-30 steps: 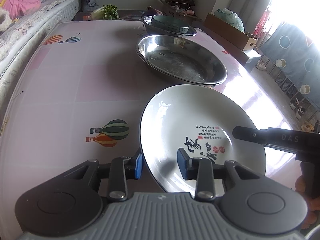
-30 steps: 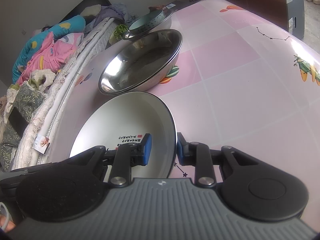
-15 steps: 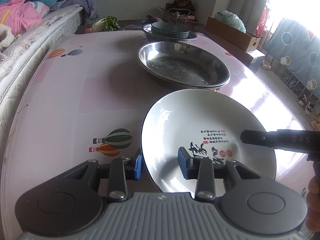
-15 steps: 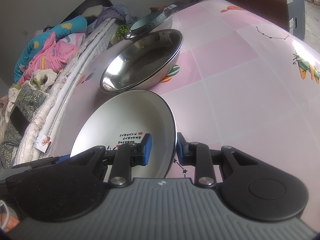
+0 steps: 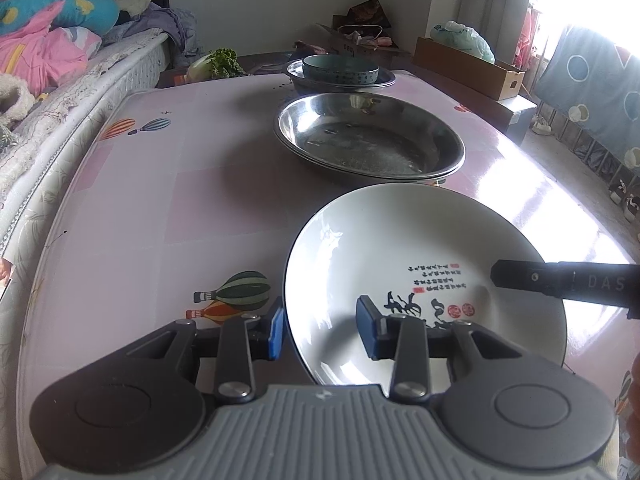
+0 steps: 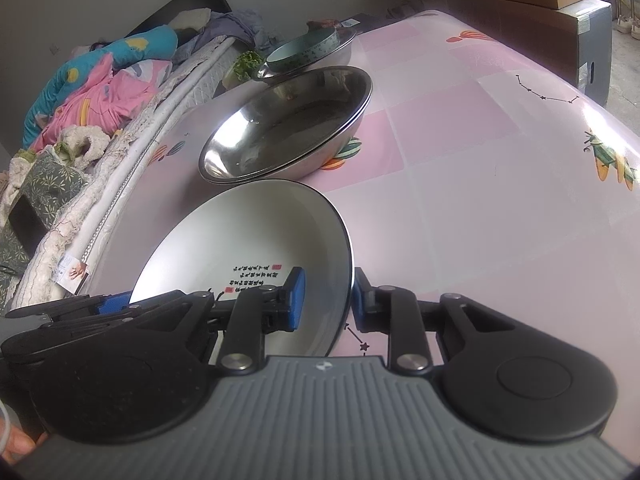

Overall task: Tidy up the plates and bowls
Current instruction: 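Carry the raised white plate with both grippers toward the nested steel basins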

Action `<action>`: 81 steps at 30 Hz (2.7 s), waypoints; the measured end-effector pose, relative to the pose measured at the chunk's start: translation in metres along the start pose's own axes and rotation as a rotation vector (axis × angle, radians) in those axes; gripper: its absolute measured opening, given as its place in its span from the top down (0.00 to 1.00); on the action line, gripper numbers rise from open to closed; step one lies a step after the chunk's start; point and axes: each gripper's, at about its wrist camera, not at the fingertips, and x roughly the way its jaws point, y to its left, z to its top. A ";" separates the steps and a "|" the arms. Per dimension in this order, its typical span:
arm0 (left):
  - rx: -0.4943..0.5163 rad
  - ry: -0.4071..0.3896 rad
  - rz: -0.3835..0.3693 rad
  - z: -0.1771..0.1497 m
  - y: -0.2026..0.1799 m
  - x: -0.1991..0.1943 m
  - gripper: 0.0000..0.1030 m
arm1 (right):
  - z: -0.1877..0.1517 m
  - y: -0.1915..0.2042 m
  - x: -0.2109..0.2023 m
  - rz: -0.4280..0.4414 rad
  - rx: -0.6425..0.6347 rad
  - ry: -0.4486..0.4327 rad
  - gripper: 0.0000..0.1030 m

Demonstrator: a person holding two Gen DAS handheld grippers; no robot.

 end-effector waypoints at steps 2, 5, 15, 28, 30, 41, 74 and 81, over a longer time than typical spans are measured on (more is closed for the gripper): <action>0.004 -0.004 0.001 0.000 0.000 0.000 0.64 | 0.001 0.001 0.000 -0.002 -0.012 -0.005 0.77; 0.024 -0.007 0.009 0.001 -0.002 0.001 0.64 | 0.000 0.000 0.002 -0.006 -0.012 -0.007 0.78; 0.017 0.008 0.003 0.003 -0.002 0.004 0.60 | -0.006 -0.001 0.002 0.001 -0.018 -0.036 0.77; -0.034 0.032 -0.002 0.006 -0.003 0.006 0.53 | -0.003 0.003 0.001 -0.001 0.018 -0.019 0.73; -0.036 0.032 0.006 0.005 -0.002 0.005 0.53 | -0.003 0.004 0.001 0.000 0.013 -0.017 0.73; -0.046 0.035 0.006 0.005 -0.001 0.001 0.53 | -0.001 0.007 -0.001 -0.002 0.008 -0.010 0.73; -0.036 0.012 0.003 0.004 0.001 -0.009 0.59 | 0.000 0.008 -0.005 -0.006 0.012 -0.001 0.74; -0.013 0.032 -0.020 -0.002 0.008 -0.009 0.73 | -0.007 0.002 -0.008 0.003 0.012 0.000 0.78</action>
